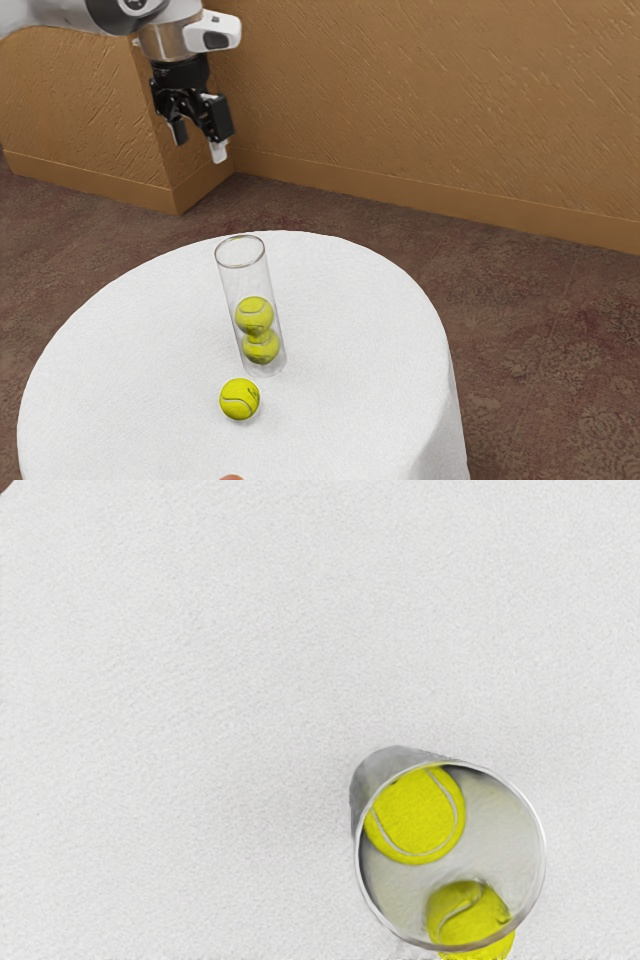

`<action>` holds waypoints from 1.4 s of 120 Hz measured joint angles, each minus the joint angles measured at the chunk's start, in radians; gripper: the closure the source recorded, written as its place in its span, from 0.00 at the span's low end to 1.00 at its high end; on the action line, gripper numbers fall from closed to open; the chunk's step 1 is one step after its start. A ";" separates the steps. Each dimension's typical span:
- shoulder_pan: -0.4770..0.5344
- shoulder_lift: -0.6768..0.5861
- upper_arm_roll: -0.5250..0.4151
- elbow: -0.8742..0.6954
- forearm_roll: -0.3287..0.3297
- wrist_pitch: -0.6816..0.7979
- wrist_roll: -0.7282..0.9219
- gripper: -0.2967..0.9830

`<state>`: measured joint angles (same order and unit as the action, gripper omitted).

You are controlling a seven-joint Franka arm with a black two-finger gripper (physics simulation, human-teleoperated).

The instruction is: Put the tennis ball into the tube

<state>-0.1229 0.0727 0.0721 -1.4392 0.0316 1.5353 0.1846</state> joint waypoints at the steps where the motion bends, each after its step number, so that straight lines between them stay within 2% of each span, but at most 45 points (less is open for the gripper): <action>1: 0.000 0.000 0.000 0.000 0.000 0.000 0.000 0.23; 39: -0.003 -0.013 0.000 -0.029 0.004 -0.007 0.006 0.23; 65: -0.003 -0.218 -0.002 -0.321 0.001 0.010 0.005 0.23; 89: -0.013 -0.393 -0.008 -0.656 -0.004 0.130 -0.009 0.23; 116: -0.027 -0.494 -0.024 -0.933 -0.047 0.301 -0.058 0.23; 144: -0.065 -0.512 -0.026 -1.114 -0.057 0.505 -0.155 0.23; 168: -0.107 -0.433 -0.026 -1.134 -0.058 0.611 -0.233 0.23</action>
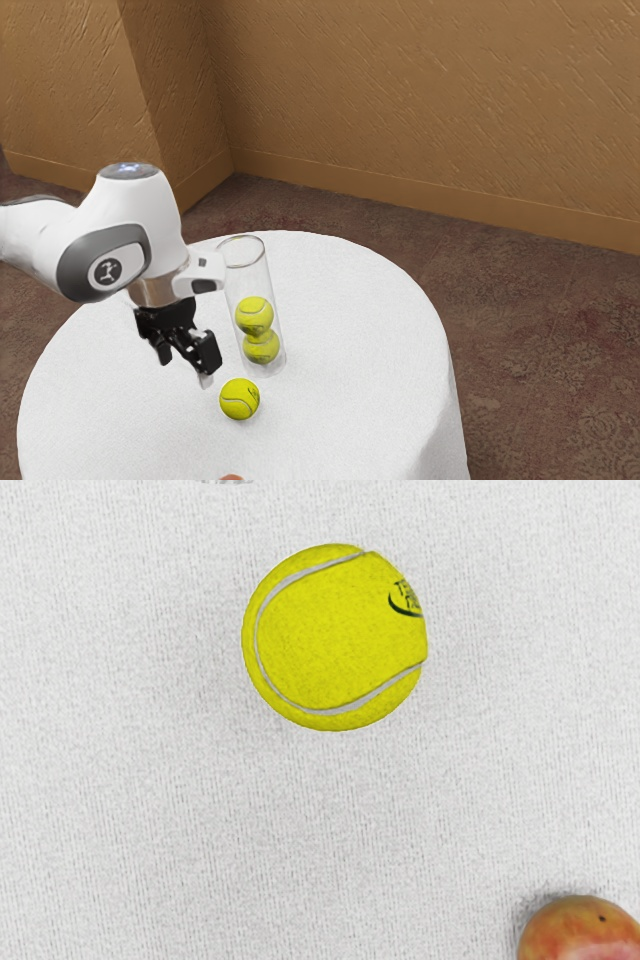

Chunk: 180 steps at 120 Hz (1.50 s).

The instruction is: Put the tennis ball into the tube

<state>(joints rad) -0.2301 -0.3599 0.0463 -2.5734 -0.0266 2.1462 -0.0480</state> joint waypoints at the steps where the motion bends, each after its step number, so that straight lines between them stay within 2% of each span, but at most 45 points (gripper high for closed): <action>1: -0.001 0.003 0.000 0.000 0.000 0.003 -0.003 0.23; 49: -0.030 0.187 0.000 -0.008 -0.016 0.233 -0.106 0.23; 63: -0.031 0.228 0.000 -0.003 -0.042 0.287 -0.126 0.23; 102: -0.030 0.392 0.000 0.062 -0.071 0.351 -0.167 0.23; 119: -0.031 0.413 0.000 0.063 -0.072 0.360 -0.178 0.23; 125: -0.031 0.413 0.000 0.063 -0.073 0.362 -0.182 0.27; 145: -0.031 0.414 0.001 0.065 -0.070 0.365 -0.194 0.50; 161: -0.031 0.396 0.003 0.067 -0.060 0.363 -0.209 0.55; 180: -0.032 0.294 -0.001 0.060 -0.051 0.332 -0.225 0.58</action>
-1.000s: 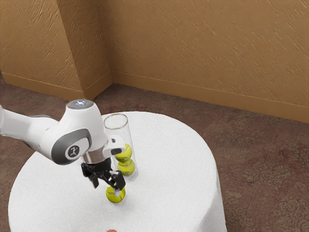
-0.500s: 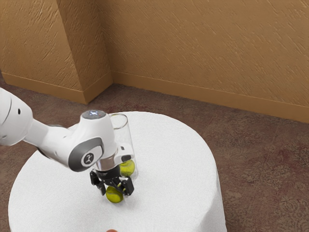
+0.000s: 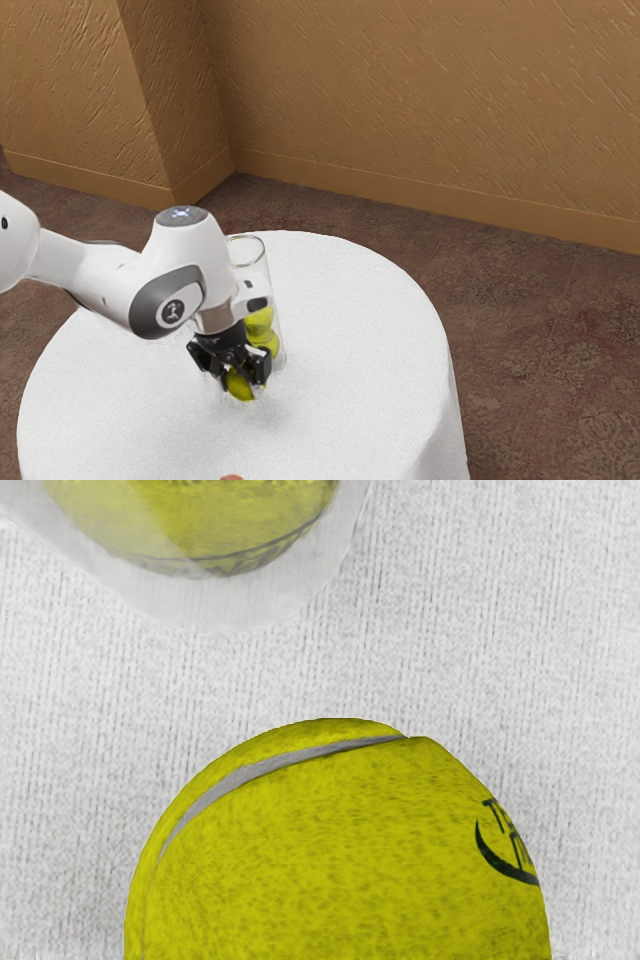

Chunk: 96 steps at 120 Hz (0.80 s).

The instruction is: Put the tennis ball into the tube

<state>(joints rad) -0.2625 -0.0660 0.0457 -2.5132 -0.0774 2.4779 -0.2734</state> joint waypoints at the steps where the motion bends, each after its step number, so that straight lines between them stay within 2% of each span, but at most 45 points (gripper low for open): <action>1: -0.001 -0.005 0.000 0.000 0.000 -0.002 -0.001 0.58; 17: -0.035 -0.112 0.001 -0.004 0.006 -0.052 -0.014 0.58; 52: -0.039 -0.307 0.002 0.000 0.029 -0.175 -0.032 0.58; 80: -0.039 -0.370 0.003 0.093 0.081 -0.297 -0.036 0.58; 96: -0.031 -0.359 0.005 0.192 0.100 -0.393 -0.034 0.58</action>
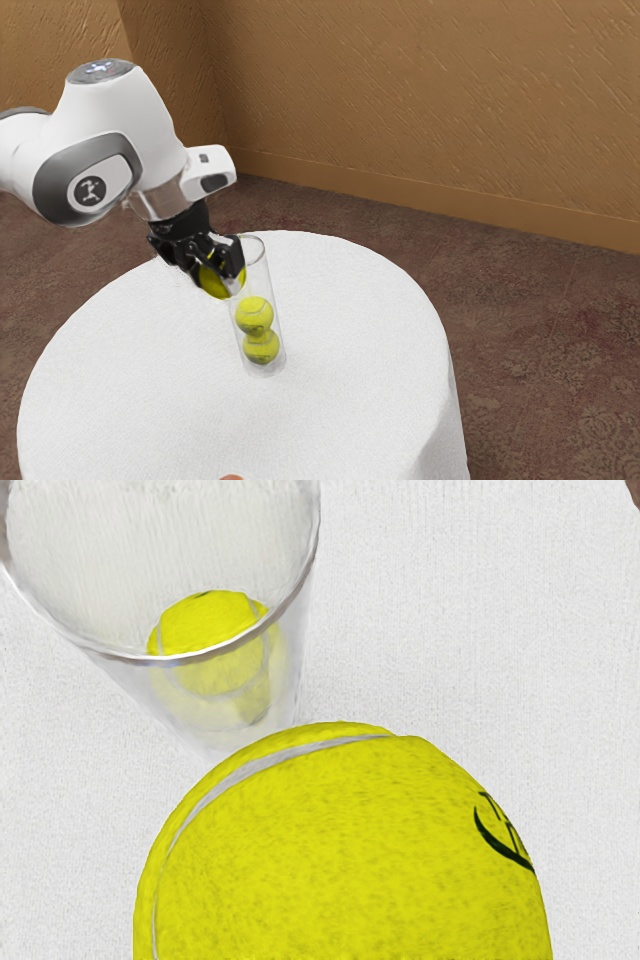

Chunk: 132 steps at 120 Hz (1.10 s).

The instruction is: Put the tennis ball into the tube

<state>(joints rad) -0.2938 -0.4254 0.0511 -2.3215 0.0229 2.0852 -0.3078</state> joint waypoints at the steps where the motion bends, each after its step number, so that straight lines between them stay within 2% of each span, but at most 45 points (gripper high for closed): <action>1: 0.000 0.003 0.000 0.008 0.001 -0.006 0.000 0.58; 25: 0.008 0.096 0.021 0.168 0.038 -0.130 0.006 0.57; 51: 0.009 0.212 0.040 0.284 0.065 -0.189 0.013 0.57; 75: 0.008 0.286 0.043 0.343 0.073 -0.208 0.018 0.57; 132: 0.008 0.345 0.078 0.395 0.087 -0.217 0.027 0.57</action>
<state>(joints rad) -0.2863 -0.0801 0.1292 -1.9267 0.1094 1.8680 -0.2807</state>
